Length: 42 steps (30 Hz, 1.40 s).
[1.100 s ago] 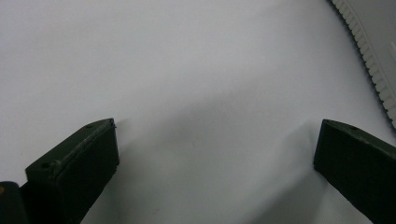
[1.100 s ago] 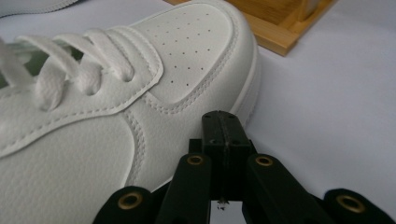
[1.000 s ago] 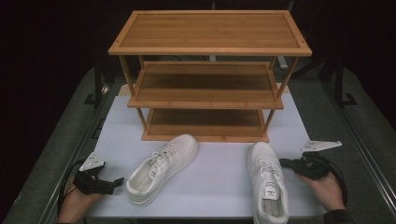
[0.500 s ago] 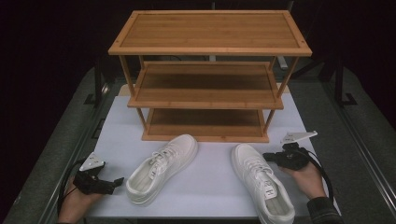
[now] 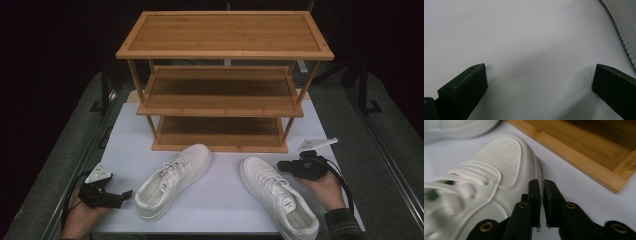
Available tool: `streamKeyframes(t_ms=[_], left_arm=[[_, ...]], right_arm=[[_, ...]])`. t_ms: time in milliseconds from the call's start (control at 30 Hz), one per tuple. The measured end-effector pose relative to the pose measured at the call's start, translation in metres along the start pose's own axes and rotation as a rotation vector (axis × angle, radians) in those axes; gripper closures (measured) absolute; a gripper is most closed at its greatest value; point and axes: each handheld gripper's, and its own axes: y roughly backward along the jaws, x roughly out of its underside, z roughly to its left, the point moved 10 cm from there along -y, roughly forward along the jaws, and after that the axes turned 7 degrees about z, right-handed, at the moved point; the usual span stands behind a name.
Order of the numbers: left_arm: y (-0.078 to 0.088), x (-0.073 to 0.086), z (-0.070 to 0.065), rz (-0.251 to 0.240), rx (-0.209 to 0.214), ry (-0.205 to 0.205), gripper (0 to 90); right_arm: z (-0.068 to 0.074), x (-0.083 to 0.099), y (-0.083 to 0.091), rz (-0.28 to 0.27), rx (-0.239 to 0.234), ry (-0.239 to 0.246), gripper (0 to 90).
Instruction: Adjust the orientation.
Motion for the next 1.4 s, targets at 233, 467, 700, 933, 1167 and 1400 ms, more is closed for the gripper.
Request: streamKeyframes(t_ms=[233, 467, 700, 933, 1167, 1400], left_arm=[[0.000, 0.000, 0.000, -0.001, -0.001, -0.001, 0.0], [0.000, 0.000, 0.000, -0.001, -0.001, -0.001, 0.0], [0.000, 0.000, 0.000, 0.000, -0.001, -0.001, 0.0], [0.000, 0.000, 0.000, 0.000, -0.001, -0.002, 0.0], [0.000, 0.000, 0.000, 0.001, -0.001, -0.003, 0.0], [0.000, 0.000, 0.000, 0.000, -0.001, -0.001, 0.0]], right_arm=[[0.014, 0.009, 0.037, -0.058, 0.010, -0.012, 64.4], [0.046, 0.020, 0.076, -0.140, -0.015, 0.001, 54.9], [0.066, 0.027, 0.084, -0.157, -0.050, 0.020, 50.4], [0.072, 0.030, 0.064, -0.105, -0.067, 0.039, 49.5], [0.071, 0.028, 0.062, -0.111, -0.015, 0.081, 82.8], [0.067, 0.019, 0.064, -0.153, 0.012, 0.068, 84.0]])
